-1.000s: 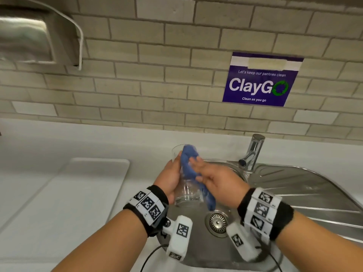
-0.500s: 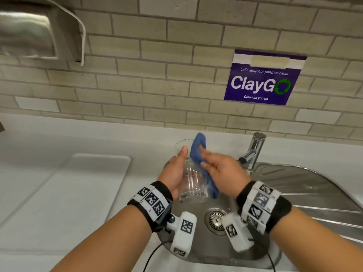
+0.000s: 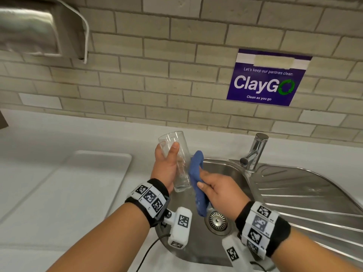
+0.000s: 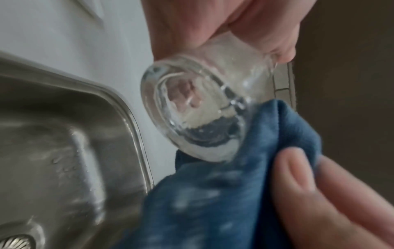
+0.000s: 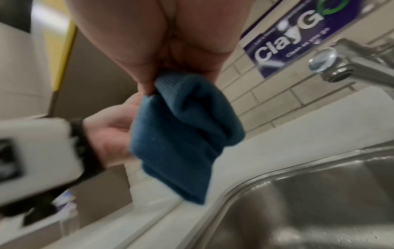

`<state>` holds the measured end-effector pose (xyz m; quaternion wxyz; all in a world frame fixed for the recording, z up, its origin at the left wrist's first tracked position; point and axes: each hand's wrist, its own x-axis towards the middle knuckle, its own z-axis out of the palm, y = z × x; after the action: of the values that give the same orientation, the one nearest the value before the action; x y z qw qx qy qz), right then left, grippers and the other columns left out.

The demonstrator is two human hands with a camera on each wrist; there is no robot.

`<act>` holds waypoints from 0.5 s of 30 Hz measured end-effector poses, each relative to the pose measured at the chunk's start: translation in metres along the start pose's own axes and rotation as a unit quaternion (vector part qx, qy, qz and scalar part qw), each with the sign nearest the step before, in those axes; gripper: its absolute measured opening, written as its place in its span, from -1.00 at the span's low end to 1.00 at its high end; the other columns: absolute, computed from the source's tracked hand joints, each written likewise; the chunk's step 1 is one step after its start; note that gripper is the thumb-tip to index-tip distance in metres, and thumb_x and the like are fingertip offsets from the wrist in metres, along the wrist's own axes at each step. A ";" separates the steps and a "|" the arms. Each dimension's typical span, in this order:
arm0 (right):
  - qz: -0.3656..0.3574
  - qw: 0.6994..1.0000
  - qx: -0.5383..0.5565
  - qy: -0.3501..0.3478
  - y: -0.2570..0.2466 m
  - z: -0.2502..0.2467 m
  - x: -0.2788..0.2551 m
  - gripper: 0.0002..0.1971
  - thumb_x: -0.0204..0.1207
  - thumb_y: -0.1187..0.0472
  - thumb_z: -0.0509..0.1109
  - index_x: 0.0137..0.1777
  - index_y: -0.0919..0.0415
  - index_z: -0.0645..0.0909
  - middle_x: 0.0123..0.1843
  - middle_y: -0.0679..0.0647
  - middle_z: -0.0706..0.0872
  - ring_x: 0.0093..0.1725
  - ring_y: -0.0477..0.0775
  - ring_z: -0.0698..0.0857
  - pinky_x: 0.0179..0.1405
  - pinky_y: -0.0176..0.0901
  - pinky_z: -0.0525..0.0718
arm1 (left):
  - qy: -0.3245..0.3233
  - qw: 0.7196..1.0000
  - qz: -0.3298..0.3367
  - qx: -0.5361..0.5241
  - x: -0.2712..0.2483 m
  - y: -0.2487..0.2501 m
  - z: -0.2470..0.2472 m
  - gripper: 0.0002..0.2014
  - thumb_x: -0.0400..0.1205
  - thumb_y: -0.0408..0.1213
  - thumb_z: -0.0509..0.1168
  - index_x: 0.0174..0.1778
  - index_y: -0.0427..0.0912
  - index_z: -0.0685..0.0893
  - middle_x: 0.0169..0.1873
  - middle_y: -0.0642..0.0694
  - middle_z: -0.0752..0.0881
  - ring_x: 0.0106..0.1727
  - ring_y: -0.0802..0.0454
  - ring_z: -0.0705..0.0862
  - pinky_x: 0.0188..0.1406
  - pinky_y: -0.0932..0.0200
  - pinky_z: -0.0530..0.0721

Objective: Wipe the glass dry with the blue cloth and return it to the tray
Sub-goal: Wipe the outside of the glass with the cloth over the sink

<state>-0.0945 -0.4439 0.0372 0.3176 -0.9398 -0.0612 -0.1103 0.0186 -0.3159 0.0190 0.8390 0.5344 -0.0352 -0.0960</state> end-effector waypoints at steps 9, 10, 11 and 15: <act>0.024 0.998 0.033 0.057 0.005 -0.001 0.008 -0.83 0.61 0.15 0.19 0.08 0.08 0.59 -0.17 0.08 0.72 -0.19 0.02 0.65 -0.10 -0.15 0.58 | -0.006 1.000 0.014 -0.010 -0.005 -0.001 0.007 -0.07 0.29 0.31 0.45 0.55 0.02 0.34 0.30 -0.34 0.69 0.26 -0.34 0.73 0.33 -0.43 0.64; 0.001 0.999 0.001 0.046 0.001 -0.001 0.006 -0.79 0.61 0.12 0.16 0.18 0.05 0.54 -0.15 0.05 0.70 -0.16 0.01 0.64 -0.07 -0.15 0.59 | -0.007 1.000 0.010 -0.010 -0.006 0.001 0.008 -0.07 0.28 0.33 0.44 0.55 0.03 0.35 0.27 -0.33 0.71 0.25 -0.33 0.74 0.33 -0.42 0.64; -0.018 0.999 -0.028 0.039 -0.002 -0.001 0.004 -0.73 0.62 0.11 0.14 0.29 0.02 0.47 -0.12 0.05 0.70 -0.13 0.02 0.65 -0.04 -0.12 0.61 | -0.010 1.000 0.009 -0.011 -0.006 0.001 0.009 -0.08 0.30 0.33 0.43 0.55 0.05 0.34 0.24 -0.29 0.73 0.24 -0.30 0.75 0.34 -0.39 0.65; -0.035 0.995 -0.073 0.051 -0.010 -0.013 0.017 -0.67 0.62 0.15 0.13 0.37 0.08 0.42 -0.04 0.15 0.74 -0.05 0.12 0.68 0.04 -0.04 0.63 | -0.045 0.999 0.012 0.000 -0.007 -0.002 0.013 -0.25 0.43 0.21 0.39 0.52 0.06 0.37 0.26 -0.23 0.74 0.24 -0.21 0.77 0.32 -0.32 0.68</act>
<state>-0.0825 -0.4431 0.0574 0.2471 -0.9509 -0.0693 -0.1730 0.0096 -0.3271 0.0235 0.8375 0.5293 -0.0794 -0.1102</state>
